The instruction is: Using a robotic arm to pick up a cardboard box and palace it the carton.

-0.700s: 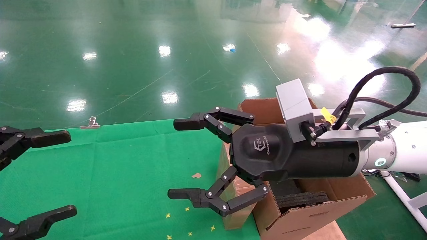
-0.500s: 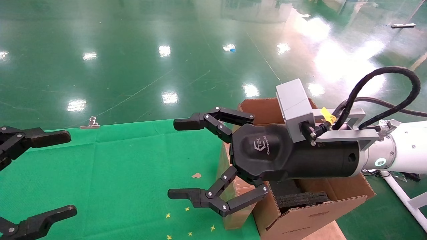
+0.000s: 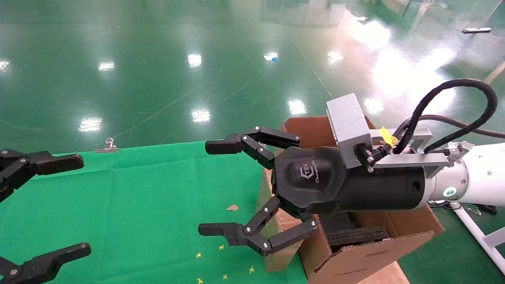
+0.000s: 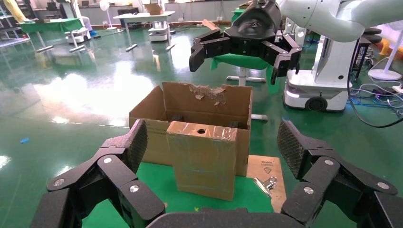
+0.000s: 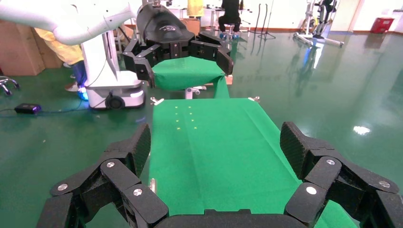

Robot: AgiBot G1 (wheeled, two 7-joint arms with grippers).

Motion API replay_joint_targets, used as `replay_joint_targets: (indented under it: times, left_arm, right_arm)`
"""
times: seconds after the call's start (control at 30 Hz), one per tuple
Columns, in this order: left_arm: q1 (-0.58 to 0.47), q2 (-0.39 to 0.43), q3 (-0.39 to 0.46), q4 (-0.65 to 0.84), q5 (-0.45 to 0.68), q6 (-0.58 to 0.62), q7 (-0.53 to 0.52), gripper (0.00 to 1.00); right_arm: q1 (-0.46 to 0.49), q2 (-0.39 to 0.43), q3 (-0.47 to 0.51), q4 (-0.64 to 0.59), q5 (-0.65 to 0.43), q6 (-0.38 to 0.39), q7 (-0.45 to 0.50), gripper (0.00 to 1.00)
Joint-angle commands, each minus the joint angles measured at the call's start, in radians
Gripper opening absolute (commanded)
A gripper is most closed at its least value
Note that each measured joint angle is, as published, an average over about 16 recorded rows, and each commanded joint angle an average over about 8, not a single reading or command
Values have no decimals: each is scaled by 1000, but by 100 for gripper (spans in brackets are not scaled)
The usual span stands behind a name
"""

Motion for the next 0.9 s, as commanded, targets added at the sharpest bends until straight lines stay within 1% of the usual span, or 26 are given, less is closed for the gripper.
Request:
replay_joint_targets:
  times: [0.03, 0.2, 0.3, 0.4, 0.57, 0.73, 0.83, 0.9]
  left_arm:
    - [0, 0, 0, 0, 0, 0, 0, 100]
    - [0, 0, 0, 1, 0, 0, 0, 100]
    - [0, 0, 1, 1, 0, 0, 1, 100]
    - [-1, 0, 1, 1, -1, 0, 1, 100]
    - [-1, 0, 1, 1, -1, 0, 1, 100]
    - [-1, 0, 2, 1, -1, 0, 1, 100]
    - [-1, -1, 2, 1, -1, 0, 1, 100]
    - [-1, -1, 2, 1, -1, 0, 1, 100]
  right_arm:
    - [-1, -1, 1, 0, 2, 1, -1, 100]
    - [44, -14, -46, 31, -78, -10, 29, 100]
    - [98, -32, -102, 46, -169, -28, 66, 100]
    - [170, -64, -178, 51, -285, -48, 118, 100]
    - [315, -132, -329, 51, -498, -71, 217, 100]
    - [493, -195, -512, 50, -698, -88, 319, 100]
    - [619, -221, -630, 49, -772, -96, 378, 100]
    - [703, -230, -707, 48, -792, -98, 408, 100]
